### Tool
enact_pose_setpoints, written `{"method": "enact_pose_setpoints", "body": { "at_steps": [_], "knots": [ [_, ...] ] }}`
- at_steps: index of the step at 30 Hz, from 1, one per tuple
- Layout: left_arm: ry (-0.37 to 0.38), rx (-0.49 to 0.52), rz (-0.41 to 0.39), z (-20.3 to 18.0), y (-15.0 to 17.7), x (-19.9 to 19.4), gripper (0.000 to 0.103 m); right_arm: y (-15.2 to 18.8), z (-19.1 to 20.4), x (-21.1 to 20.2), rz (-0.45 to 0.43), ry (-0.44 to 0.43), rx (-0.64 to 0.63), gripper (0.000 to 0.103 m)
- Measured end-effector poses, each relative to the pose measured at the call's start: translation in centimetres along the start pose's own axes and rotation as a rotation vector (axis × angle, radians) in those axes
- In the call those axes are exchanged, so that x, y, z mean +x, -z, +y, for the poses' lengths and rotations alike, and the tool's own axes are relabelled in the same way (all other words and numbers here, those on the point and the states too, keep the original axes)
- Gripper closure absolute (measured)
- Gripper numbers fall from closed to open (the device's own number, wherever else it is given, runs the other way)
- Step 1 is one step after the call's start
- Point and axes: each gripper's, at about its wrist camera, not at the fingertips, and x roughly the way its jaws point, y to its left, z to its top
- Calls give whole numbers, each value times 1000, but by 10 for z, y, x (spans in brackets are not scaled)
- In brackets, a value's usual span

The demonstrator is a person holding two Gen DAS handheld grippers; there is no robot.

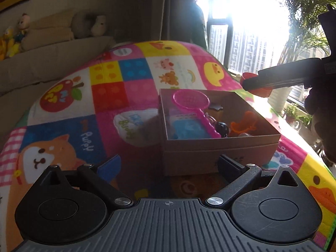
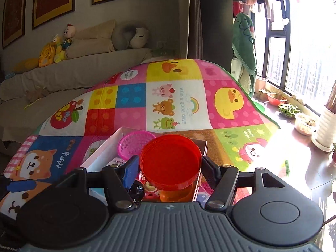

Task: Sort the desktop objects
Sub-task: 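Drop the pink net into the box with left tool while right drops the red lid in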

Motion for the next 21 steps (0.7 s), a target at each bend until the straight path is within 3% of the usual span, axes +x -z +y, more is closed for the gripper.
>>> {"method": "enact_pose_setpoints", "body": {
  "at_steps": [4, 10, 16, 21],
  "knots": [
    [13, -26, 30, 14, 11, -2, 1, -1, -9, 24, 61, 18, 46, 34],
    [48, -40, 46, 16, 12, 8, 1, 23, -29, 19, 112, 50, 133, 34],
    [82, -45, 52, 7, 12, 16, 0, 43, -33, 26, 186, 139, 66, 42],
    [85, -36, 57, 4, 13, 16, 0, 52, -28, 43, 222, 156, 50, 43]
  ]
}}
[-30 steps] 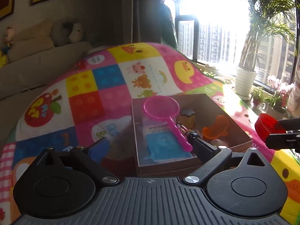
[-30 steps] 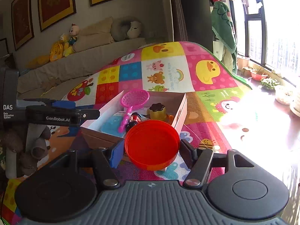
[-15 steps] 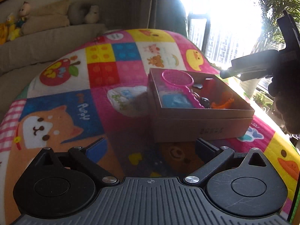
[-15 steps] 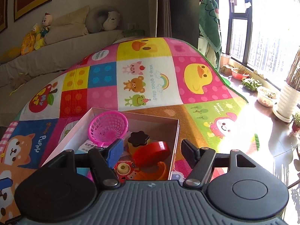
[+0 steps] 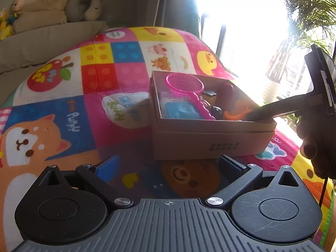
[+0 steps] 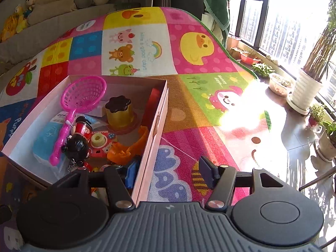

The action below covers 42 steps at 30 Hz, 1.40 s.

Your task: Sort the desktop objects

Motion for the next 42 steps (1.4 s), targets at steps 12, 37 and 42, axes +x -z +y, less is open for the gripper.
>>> {"method": "enact_pose_setpoints", "body": {
  "at_steps": [12, 37, 42],
  "knots": [
    [-18, 23, 11, -3, -5, 11, 0, -8, -18, -51, -133, -170, 88, 0],
    [-307, -79, 116, 5, 36, -5, 0, 102, 71, -46, -88, -225, -109, 0],
    [-312, -77, 116, 4, 36, -5, 0, 102, 72, -46, -88, -220, -113, 0]
  ]
}}
